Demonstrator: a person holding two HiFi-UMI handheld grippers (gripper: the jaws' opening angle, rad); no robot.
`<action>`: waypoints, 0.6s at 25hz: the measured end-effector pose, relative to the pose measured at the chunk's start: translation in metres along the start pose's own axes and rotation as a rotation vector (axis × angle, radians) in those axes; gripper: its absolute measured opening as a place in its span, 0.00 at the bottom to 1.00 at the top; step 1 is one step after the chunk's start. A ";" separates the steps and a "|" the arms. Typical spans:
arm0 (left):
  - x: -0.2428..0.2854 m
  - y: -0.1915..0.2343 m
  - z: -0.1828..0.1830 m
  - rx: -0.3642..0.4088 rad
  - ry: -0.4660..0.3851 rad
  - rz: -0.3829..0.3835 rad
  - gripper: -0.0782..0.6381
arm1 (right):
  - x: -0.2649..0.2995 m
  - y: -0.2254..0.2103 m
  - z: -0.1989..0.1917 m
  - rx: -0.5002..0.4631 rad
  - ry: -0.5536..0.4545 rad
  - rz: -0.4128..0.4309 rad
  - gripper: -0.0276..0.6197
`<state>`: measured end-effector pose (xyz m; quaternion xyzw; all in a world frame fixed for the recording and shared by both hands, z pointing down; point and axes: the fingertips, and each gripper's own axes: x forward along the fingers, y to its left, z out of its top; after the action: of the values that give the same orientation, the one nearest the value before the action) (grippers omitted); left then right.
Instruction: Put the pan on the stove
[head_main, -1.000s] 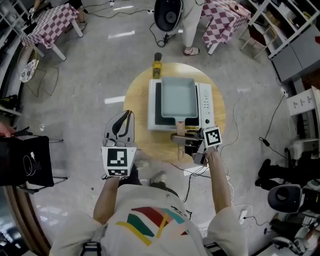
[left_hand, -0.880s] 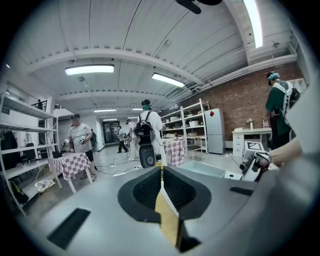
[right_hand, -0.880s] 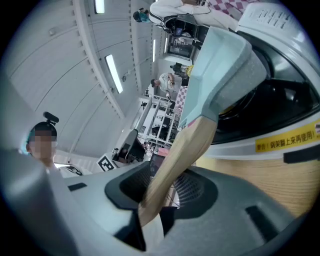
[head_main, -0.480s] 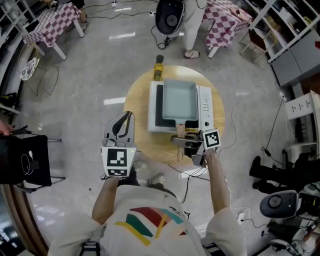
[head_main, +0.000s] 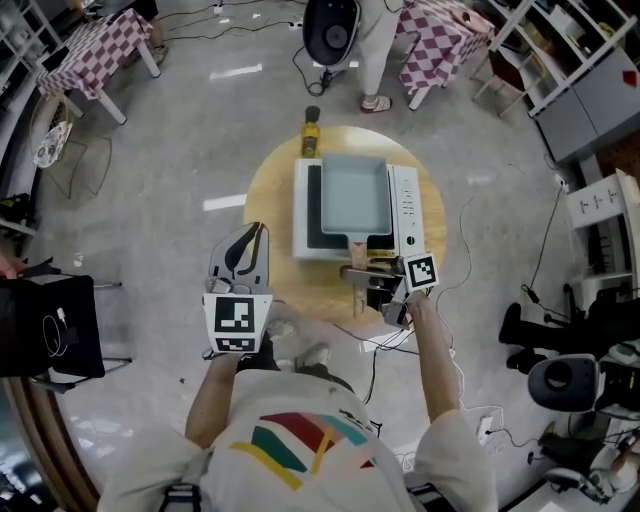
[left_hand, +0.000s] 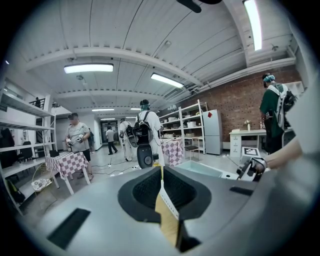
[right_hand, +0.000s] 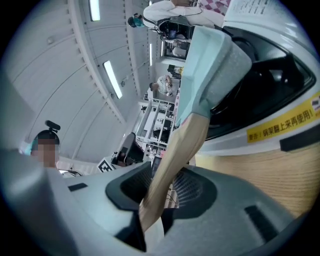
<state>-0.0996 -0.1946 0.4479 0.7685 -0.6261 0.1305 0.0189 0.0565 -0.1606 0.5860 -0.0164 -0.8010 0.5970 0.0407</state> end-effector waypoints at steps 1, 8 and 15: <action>0.000 0.000 0.000 0.000 0.000 -0.002 0.13 | 0.000 0.000 0.000 0.011 -0.007 0.009 0.22; -0.002 -0.003 -0.004 -0.002 0.004 -0.008 0.13 | 0.001 -0.006 0.000 0.060 -0.024 0.008 0.30; -0.008 0.003 -0.010 -0.022 0.018 -0.001 0.13 | 0.000 0.001 0.002 0.110 -0.108 0.078 0.36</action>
<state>-0.1059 -0.1860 0.4554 0.7675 -0.6268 0.1306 0.0330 0.0561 -0.1622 0.5845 -0.0132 -0.7667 0.6414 -0.0252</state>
